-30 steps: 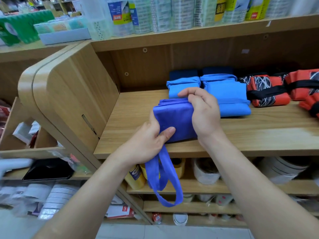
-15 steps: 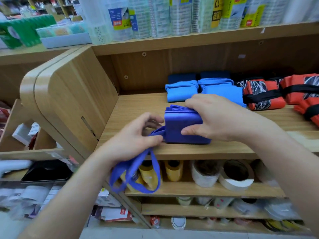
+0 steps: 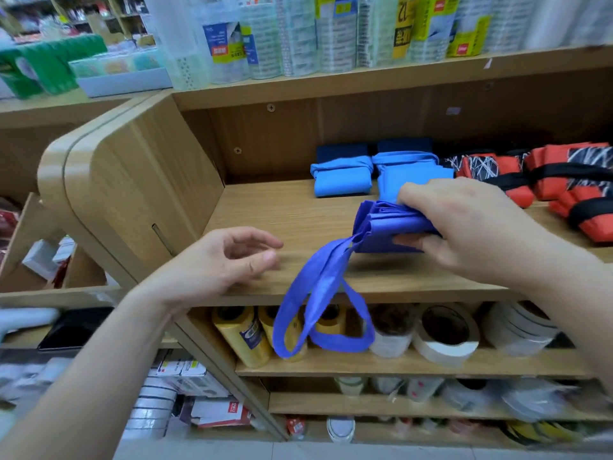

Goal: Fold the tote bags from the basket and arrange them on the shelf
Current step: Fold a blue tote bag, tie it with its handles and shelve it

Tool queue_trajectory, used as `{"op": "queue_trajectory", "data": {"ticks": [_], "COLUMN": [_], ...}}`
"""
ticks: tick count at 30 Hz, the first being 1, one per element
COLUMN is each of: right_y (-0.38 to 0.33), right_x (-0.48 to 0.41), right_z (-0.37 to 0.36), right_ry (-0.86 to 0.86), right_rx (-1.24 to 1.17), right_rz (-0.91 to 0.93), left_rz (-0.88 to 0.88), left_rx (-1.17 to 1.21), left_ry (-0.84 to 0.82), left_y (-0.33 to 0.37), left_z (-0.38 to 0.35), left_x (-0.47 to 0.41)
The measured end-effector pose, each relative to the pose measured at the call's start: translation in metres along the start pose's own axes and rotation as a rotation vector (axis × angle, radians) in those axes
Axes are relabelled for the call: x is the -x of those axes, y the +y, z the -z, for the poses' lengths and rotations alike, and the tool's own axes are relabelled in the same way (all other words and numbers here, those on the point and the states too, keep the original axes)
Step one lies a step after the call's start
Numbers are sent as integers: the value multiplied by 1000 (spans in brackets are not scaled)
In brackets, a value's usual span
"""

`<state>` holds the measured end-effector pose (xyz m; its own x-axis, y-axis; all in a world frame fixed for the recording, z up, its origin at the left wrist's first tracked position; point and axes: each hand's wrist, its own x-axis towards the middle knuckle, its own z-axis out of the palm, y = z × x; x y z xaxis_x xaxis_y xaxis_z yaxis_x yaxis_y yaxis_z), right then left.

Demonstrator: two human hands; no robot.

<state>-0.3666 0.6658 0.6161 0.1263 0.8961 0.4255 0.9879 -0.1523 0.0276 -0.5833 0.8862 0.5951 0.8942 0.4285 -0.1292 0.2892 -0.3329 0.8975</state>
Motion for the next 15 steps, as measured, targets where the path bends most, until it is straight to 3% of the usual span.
{"op": "queue_trajectory", "data": {"ticks": [4, 8, 15], "right_y": [-3, 5, 26], "right_x": [6, 16, 40], "right_z": [5, 8, 2], "right_ry": [156, 277, 297], "right_rx": [-12, -47, -125], "right_rz": [-13, -74, -130], "left_rz": [-25, -27, -193], "left_rx": [28, 410, 856], "left_ry": [-103, -203, 294], "left_y": [19, 23, 34], "left_z": [-34, -51, -29], "left_x": [-7, -6, -10]}}
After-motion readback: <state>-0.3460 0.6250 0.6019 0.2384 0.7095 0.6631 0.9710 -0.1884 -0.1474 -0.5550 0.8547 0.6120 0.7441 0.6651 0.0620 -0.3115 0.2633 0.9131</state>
